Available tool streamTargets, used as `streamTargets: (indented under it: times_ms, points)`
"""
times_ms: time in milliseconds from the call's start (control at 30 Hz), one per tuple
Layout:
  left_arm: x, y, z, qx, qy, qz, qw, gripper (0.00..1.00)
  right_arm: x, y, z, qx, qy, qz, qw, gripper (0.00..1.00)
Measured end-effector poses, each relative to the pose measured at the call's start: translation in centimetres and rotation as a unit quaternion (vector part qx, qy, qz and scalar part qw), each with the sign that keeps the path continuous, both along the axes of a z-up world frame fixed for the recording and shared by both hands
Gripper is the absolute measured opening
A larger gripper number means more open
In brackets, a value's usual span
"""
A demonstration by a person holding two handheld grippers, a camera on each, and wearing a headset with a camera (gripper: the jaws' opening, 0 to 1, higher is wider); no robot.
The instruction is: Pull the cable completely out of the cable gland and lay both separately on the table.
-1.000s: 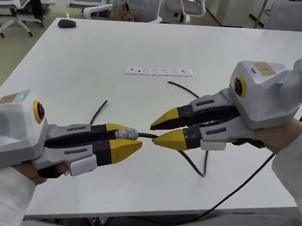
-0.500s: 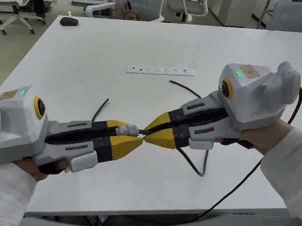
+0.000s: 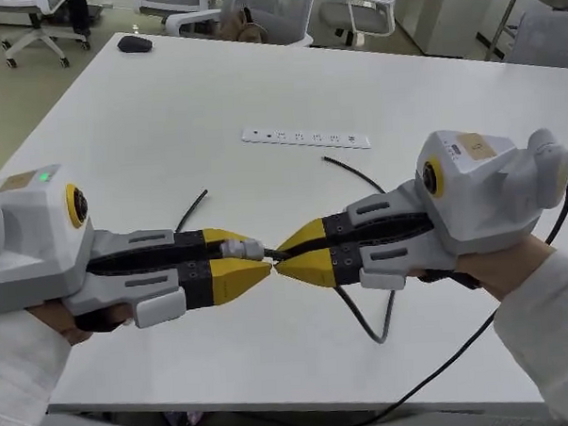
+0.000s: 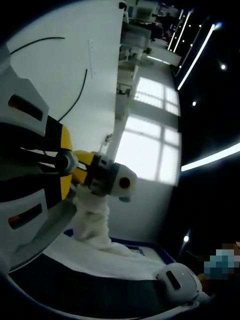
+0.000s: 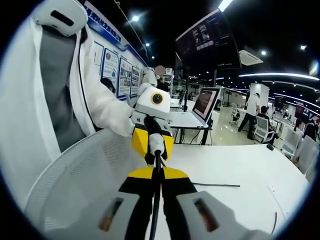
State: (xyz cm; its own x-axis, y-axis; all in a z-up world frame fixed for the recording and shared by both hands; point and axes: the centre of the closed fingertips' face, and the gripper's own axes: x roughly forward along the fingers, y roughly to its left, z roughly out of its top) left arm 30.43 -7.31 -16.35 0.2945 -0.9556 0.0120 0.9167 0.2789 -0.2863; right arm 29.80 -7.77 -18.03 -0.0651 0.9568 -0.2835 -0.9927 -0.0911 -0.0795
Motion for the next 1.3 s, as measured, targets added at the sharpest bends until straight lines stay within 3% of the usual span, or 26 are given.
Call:
streamTargets:
  times_ms: [233,500,1000,1300]
  points:
    - [0.0,0.1,-0.1,0.003,-0.001,0.001,1.0000,0.17,0.2,-1.3,-1.2,-0.004,0.012,-0.015,0.9998,0.03]
    - [0.0,0.3,0.1,-0.003,0.000,0.004,1.0000,0.17,0.7,-4.2,-3.6,-0.021,0.038,-0.044,0.9981,0.03]
    - [-0.2,0.2,0.2,-0.007,0.002,0.002,1.0000,0.17,1.0,-8.0,-8.0,-0.094,0.047,-0.076,0.9916,0.03]
    - [-0.3,0.2,0.3,-0.009,0.001,0.003,0.9999,0.17,1.0,-8.0,-8.4,-0.102,0.054,-0.081,0.9900,0.03]
